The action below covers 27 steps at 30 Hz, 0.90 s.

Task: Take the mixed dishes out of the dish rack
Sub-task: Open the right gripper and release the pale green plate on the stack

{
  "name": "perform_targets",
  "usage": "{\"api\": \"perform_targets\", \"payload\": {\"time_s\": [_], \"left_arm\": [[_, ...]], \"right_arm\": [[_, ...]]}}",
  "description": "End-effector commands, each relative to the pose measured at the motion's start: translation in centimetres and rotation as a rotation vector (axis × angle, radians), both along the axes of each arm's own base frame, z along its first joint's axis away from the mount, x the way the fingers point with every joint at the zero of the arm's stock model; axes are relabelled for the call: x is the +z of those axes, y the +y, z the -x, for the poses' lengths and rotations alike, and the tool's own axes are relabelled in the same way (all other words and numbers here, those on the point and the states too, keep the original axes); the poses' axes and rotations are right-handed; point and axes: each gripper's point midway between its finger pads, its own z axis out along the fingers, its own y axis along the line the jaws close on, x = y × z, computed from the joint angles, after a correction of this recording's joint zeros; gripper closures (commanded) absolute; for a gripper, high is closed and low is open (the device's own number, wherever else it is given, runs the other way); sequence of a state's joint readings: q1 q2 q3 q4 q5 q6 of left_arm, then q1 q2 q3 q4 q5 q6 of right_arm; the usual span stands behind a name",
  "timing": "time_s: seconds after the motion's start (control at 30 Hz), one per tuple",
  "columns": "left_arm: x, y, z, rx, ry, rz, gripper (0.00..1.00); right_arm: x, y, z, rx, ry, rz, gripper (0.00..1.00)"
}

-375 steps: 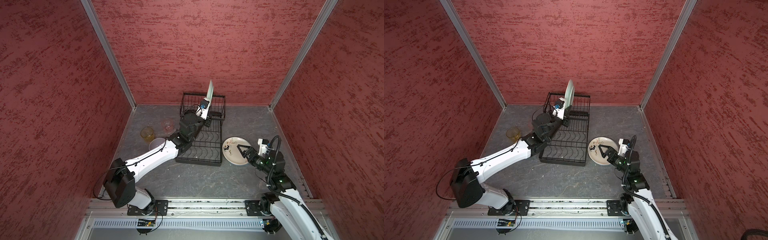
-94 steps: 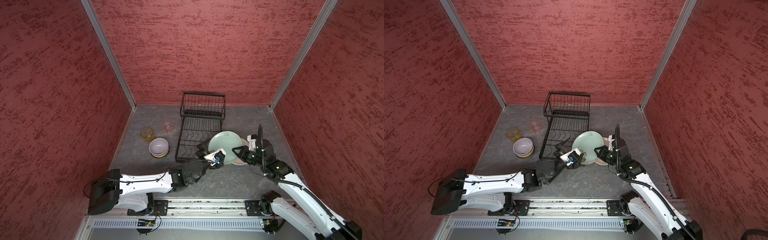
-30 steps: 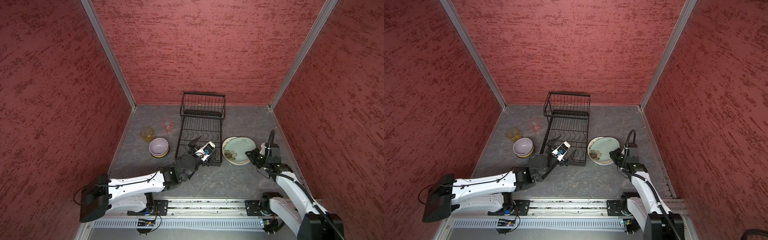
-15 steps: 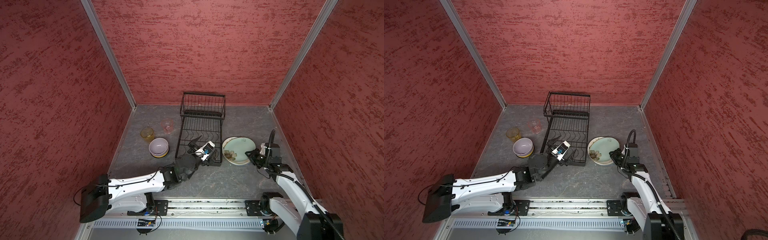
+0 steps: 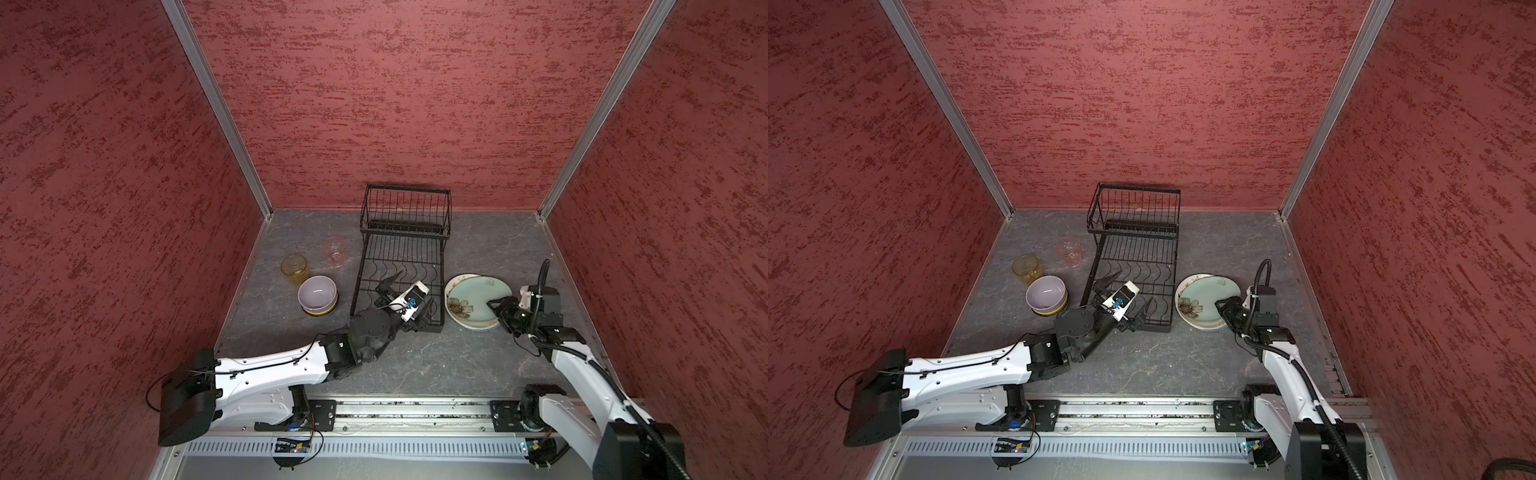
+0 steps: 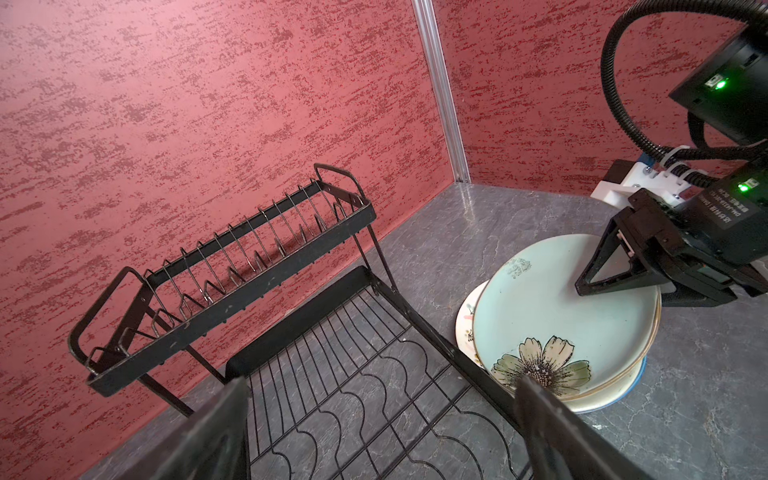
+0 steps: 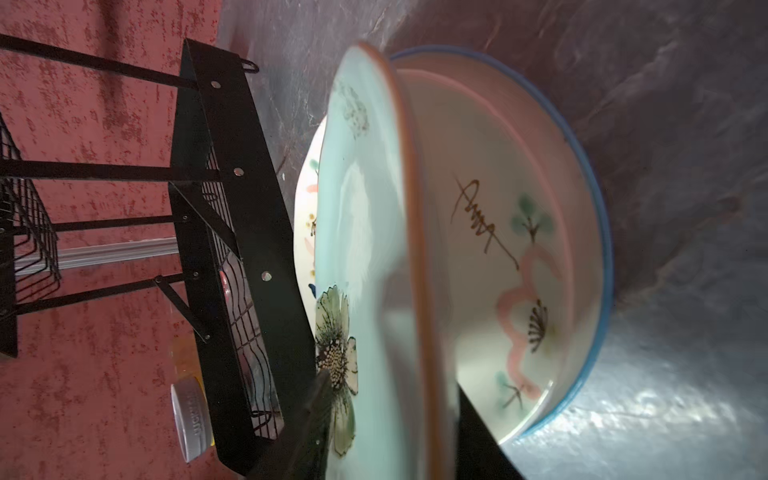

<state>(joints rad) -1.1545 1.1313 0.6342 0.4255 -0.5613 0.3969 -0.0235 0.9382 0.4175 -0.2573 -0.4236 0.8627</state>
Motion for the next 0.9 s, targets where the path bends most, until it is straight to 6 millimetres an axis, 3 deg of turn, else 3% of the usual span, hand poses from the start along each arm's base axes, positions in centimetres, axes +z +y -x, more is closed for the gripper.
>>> {"api": "perform_targets", "payload": {"time_s": [0.0, 0.13, 0.27, 0.6, 0.63, 0.87], "left_arm": [[0.3, 0.3, -0.2, 0.006, 0.004, 0.016, 0.01], [0.3, 0.3, -0.2, 0.008, 0.003, 0.016, 0.0], [0.2, 0.3, -0.2, 0.005, 0.006, 0.017, 0.0], [0.3, 0.5, -0.2, 0.007, 0.005, 0.021, 0.01], [0.3, 0.5, -0.2, 0.007, 0.004, 0.022, 0.0], [0.2, 0.7, -0.5, 0.014, 0.01, 0.029, 0.0]], "right_arm": [[2.2, 0.3, -1.4, 0.026, -0.091, -0.004, 0.51], [2.0, -0.5, -1.2, 0.027, -0.044, 0.063, 0.42], [1.8, -2.0, -0.8, -0.002, 0.015, 0.164, 0.26], [0.5, -3.0, -0.5, -0.003, 0.089, 0.235, 0.09], [0.5, -3.2, -0.5, -0.004, 0.096, 0.245, 0.02], [1.1, -3.5, -0.8, -0.004, 0.087, 0.272, 0.01]]}}
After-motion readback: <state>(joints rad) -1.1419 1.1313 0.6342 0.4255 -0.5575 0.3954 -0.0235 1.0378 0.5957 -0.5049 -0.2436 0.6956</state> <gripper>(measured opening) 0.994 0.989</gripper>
